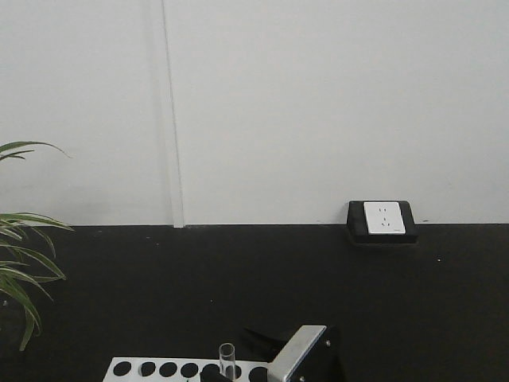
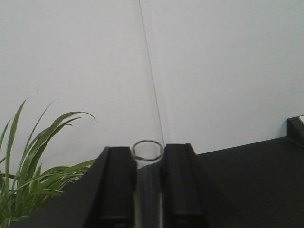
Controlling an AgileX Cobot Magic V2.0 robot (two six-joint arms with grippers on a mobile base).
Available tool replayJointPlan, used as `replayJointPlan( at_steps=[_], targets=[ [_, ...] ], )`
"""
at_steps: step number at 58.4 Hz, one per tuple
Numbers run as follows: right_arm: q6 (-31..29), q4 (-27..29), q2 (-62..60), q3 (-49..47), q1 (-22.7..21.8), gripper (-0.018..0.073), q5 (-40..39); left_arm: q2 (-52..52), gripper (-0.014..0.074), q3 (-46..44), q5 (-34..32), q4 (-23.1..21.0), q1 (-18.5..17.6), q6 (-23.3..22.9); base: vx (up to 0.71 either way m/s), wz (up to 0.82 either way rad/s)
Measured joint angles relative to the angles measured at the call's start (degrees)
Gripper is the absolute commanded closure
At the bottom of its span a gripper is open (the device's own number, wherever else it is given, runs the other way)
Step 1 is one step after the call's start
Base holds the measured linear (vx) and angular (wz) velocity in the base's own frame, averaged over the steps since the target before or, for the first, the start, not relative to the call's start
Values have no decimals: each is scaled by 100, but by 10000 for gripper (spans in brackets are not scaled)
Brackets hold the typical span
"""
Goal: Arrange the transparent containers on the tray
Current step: 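Close the left gripper on the clear tube and lift it out, then grasp the wider clear glass tube with the right gripper and lift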
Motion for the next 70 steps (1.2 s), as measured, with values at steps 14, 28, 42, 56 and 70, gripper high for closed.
replayJointPlan(
  at_steps=[14,28,42,56,70],
  targets=[
    [206,-117,308,-237,0,408,-48,0,603,0,12,-88,0,0,0,0],
    [290,-170,73,-278,5,573,140,0,603,0,101,-95,0,0,0,0],
    [877,-485,-1113,-796,5,572,1626,0,603,0,338,-108,0,0,0,0],
    [1610,-777,-2922,-1189,5,572,3711,0,603,0,1158,-904,0,14,0,0],
    [1686,-662,-4774,-1157,5,572,6614,0,603,0,2523,-2542,0,1415,0,0]
  ],
)
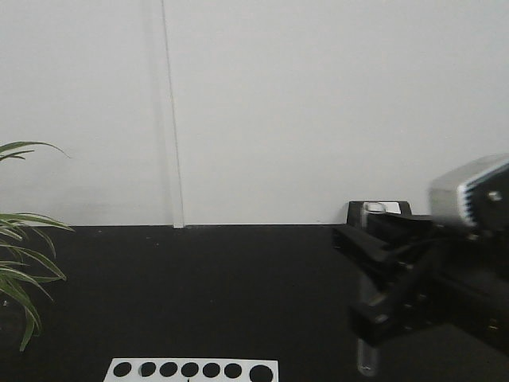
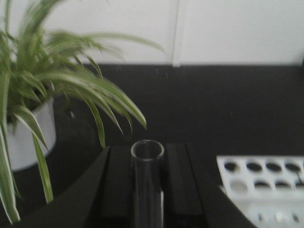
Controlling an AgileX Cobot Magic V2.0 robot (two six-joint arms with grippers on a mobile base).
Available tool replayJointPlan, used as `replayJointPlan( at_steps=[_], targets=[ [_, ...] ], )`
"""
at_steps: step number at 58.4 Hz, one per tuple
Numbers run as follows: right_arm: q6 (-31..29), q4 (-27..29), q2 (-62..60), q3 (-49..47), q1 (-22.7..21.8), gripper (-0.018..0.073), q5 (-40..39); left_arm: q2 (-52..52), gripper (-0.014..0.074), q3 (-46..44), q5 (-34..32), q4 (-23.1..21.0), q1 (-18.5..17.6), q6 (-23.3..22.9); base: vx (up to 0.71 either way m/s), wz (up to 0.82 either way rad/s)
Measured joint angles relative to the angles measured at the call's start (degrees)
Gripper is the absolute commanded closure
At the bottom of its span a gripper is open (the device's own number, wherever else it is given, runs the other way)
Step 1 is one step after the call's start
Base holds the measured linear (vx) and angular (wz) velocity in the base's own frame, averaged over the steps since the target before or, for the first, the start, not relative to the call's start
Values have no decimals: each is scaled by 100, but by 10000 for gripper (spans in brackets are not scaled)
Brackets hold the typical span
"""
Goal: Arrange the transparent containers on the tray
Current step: 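Grasp the wider clear glass tube with the right gripper and lift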
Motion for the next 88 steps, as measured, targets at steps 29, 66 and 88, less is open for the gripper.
replayJointPlan(
  at_steps=[29,66,88],
  targets=[
    [-5,248,-2315,1150,0,572,1181,-478,596,0,310,-3076,0,3339,0,0],
    [-5,248,-2345,1150,0,572,1202,-478,596,0,315,-3094,0,3349,0,0],
    [-5,248,-2345,1150,0,572,1213,-478,596,0,315,-3094,0,3351,-2,1]
  ],
)
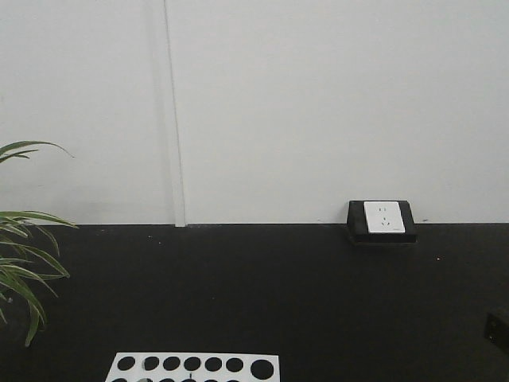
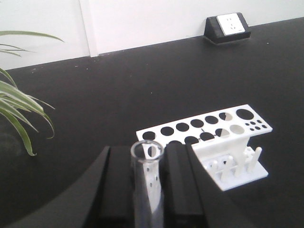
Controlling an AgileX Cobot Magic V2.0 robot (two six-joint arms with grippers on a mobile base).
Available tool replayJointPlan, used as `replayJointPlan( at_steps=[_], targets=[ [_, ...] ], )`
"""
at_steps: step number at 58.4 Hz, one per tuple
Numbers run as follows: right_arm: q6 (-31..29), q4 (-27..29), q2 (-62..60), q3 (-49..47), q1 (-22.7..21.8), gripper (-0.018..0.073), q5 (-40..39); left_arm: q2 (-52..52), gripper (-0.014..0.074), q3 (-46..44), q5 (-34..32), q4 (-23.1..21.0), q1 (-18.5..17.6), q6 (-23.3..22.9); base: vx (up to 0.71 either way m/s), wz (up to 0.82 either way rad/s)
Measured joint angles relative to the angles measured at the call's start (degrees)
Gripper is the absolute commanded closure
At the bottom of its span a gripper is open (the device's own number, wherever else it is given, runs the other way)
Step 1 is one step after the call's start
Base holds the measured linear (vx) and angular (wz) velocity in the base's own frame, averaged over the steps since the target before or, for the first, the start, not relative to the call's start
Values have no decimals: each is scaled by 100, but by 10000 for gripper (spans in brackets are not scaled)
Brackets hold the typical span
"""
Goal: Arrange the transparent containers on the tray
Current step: 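Grasp the wider clear glass tube with the right gripper and lift, then drive the base to the counter with the yellow tray, holding both tubes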
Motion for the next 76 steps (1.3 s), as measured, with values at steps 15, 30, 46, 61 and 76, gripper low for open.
replayJointPlan(
  at_steps=[15,30,46,61,76],
  targets=[
    [-4,0,0,0,0,572,4,0,596,0,0,0,0,0,-15,4],
    [-4,0,0,0,0,572,4,0,596,0,0,0,0,11,-25,11],
    [-4,0,0,0,0,572,4,0,594,0,0,0,0,11,-28,15],
    [-4,0,0,0,0,572,6,0,594,0,0,0,0,11,-32,26],
    [-4,0,0,0,0,572,6,0,594,0,5,0,0,16,-34,37]
  ],
)
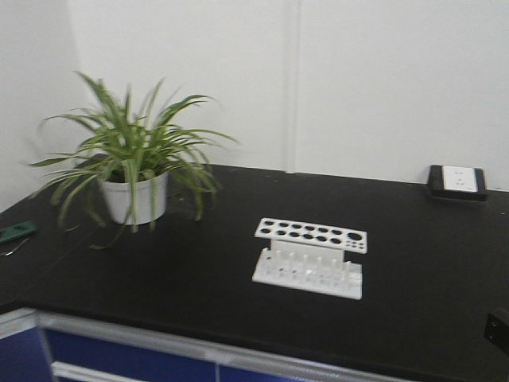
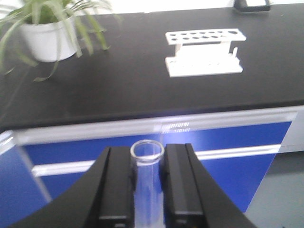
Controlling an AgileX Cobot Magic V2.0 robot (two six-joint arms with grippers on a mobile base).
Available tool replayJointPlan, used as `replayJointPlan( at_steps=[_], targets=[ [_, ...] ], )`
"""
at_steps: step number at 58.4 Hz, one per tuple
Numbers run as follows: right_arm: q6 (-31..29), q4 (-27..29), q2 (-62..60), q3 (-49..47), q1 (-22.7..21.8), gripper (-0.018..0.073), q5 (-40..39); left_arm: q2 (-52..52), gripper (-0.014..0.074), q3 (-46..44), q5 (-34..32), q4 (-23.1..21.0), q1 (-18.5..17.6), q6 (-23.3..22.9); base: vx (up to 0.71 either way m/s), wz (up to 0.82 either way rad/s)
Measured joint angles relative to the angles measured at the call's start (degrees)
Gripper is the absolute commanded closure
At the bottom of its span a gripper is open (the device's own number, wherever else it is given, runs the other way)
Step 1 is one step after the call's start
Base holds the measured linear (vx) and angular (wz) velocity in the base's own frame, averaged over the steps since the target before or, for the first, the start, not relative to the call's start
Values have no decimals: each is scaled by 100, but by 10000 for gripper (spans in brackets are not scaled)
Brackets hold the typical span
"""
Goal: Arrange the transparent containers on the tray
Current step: 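Drive the base to the counter with the yellow tray, holding both tubes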
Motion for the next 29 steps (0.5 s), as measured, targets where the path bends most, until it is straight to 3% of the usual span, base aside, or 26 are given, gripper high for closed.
replayJointPlan(
  at_steps=[29],
  targets=[
    [0,0,0,0,0,572,0,0,594,0,0,-1,0,0,-36,42]
  ],
)
